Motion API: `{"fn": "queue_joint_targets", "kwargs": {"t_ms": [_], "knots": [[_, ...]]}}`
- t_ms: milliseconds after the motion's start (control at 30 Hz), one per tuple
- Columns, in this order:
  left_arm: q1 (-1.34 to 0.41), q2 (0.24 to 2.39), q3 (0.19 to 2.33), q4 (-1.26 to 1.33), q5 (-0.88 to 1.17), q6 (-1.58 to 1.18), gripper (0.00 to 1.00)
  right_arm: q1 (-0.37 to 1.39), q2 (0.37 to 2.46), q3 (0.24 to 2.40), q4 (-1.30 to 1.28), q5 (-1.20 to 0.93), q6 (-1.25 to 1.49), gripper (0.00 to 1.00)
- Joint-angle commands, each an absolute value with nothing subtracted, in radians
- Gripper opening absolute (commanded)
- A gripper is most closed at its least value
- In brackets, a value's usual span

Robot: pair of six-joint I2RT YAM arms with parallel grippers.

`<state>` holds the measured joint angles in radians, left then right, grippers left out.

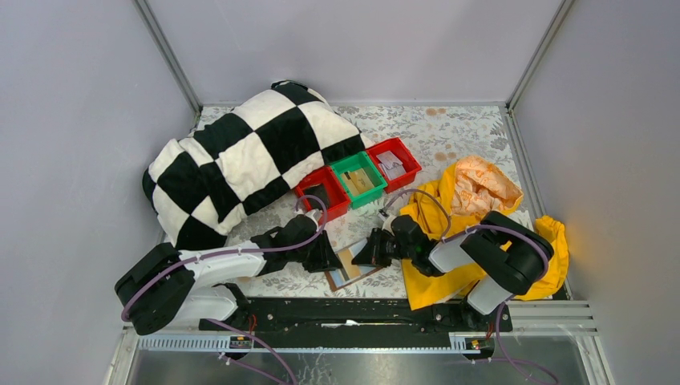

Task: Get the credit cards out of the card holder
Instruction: Remove the credit card from the card holder.

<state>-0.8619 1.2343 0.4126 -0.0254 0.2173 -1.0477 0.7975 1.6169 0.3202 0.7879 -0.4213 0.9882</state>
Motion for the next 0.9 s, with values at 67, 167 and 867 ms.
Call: {"fn": "queue_joint_targets", "kwargs": {"t_ms": [67,167,867], "knots": [[-0.866,1.27,0.398,-0.076,0.185,-1.025,0.34,0.795,1.537,0.301,0.772,-0.351,0.994,0.12],[-0.866,1.274,0.4,-0.074,0.188,-1.022,0.34,0.795,1.535,0.312,0.76,-0.364,0.98,0.19],[-0.866,1.269,0.396,-0.073,0.187,-1.029,0.34,0.796,1.583,0.31,0.812,-0.41,0.985,0.02]]}}
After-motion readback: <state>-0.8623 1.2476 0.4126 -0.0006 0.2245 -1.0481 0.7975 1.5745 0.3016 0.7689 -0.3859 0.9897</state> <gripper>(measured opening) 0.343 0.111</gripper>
